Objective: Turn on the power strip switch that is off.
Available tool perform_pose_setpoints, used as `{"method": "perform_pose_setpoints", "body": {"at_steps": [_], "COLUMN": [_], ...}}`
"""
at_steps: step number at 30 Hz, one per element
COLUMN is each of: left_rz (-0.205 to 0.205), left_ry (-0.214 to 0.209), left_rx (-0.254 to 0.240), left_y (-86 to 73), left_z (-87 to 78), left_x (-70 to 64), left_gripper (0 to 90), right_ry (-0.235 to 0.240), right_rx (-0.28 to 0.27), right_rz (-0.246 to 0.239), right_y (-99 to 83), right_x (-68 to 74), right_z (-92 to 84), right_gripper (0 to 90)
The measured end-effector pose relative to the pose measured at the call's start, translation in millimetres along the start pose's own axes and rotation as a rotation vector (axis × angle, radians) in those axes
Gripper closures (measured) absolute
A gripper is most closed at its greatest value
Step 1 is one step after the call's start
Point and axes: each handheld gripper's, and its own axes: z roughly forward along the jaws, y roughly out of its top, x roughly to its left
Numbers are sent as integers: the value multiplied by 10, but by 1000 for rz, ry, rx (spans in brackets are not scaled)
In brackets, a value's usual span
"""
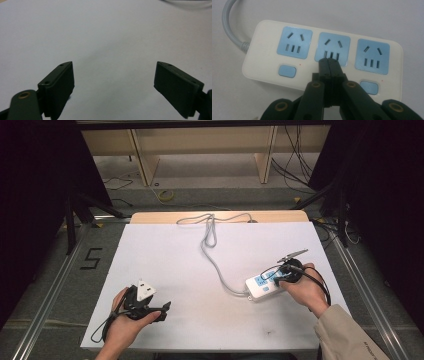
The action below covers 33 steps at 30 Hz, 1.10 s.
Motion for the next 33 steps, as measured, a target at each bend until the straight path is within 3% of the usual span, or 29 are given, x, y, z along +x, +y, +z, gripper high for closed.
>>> {"method": "perform_pose_setpoints", "body": {"at_steps": [10, 33], "left_rz": [3, 4], "left_ry": [-1, 0], "left_rx": [3, 1], "left_y": [1, 4], "left_z": [2, 3], "left_x": [3, 2], "left_gripper": [160, 160], "right_ry": [-20, -15], "right_rx": [1, -16], "right_rz": [-20, -8], "right_y": [3, -10], "right_x": [29, -8], "right_z": [-3, -10], "right_gripper": [900, 900]}}
